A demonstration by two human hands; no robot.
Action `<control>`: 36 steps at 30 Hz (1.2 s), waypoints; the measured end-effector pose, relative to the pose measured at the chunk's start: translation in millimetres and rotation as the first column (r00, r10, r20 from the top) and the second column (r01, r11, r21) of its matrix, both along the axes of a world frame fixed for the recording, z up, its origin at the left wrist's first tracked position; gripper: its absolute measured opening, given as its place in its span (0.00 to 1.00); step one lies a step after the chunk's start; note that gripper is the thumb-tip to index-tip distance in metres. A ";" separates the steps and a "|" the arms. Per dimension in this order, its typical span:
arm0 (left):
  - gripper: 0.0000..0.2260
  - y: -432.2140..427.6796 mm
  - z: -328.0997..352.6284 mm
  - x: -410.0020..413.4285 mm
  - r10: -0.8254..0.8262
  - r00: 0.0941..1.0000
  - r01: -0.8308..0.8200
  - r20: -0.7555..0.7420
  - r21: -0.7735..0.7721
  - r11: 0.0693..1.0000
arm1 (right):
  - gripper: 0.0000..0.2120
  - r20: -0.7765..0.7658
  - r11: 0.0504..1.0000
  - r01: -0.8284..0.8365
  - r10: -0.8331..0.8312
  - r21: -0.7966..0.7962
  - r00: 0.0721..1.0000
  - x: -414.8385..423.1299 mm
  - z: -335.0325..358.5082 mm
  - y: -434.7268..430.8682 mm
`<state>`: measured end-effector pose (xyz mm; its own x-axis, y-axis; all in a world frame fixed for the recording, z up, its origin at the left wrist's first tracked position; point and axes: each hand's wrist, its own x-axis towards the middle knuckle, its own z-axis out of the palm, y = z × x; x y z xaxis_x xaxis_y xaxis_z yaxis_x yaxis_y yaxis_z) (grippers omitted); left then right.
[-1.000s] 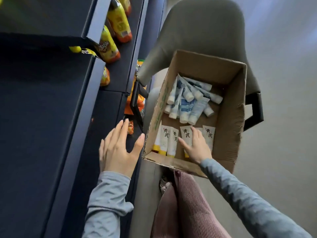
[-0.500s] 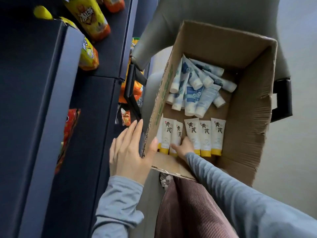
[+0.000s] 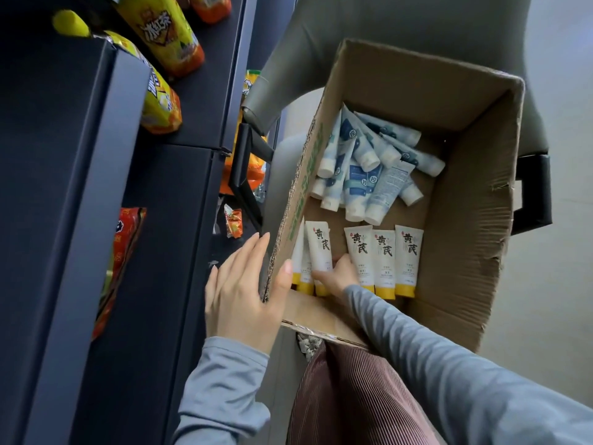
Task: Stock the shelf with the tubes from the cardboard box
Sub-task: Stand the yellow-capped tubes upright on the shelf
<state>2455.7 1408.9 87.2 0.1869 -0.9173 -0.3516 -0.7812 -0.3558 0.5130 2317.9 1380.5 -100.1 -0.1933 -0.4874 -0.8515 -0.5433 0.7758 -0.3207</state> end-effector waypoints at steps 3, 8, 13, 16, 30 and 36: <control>0.35 -3.2 2.7 -0.4 0.027 0.999 -0.027 -0.021 -0.006 1.000 | 0.30 0.102 1.000 0.030 -0.029 -0.008 0.994 0.2 6.2 -6.7; 0.35 -11.8 8.9 -6.7 0.090 0.990 -0.093 -0.106 -0.027 0.995 | 0.27 0.223 0.997 0.065 -0.053 -0.046 0.973 -7.1 27.9 -11.4; 0.30 -21.7 9.8 -17.2 0.160 0.948 -0.174 -0.274 -0.029 0.984 | 0.20 0.439 0.926 0.285 -0.155 -0.247 0.885 -13.4 84.0 0.2; 0.24 -27.3 5.4 -20.9 0.175 0.929 -0.187 -0.327 -0.008 0.982 | 0.20 0.544 0.845 0.381 -0.132 -0.375 0.829 -13.7 121.7 5.2; 0.09 -40.7 4.1 -13.1 0.206 0.773 -0.287 -0.600 -0.041 0.957 | 0.20 0.540 0.681 0.398 -0.005 -0.614 0.842 19.8 169.5 11.7; 0.07 -37.1 0.8 5.8 0.310 0.687 -0.392 -0.657 0.023 0.920 | 0.27 0.443 0.786 0.167 0.148 -0.596 0.884 -8.6 146.1 24.7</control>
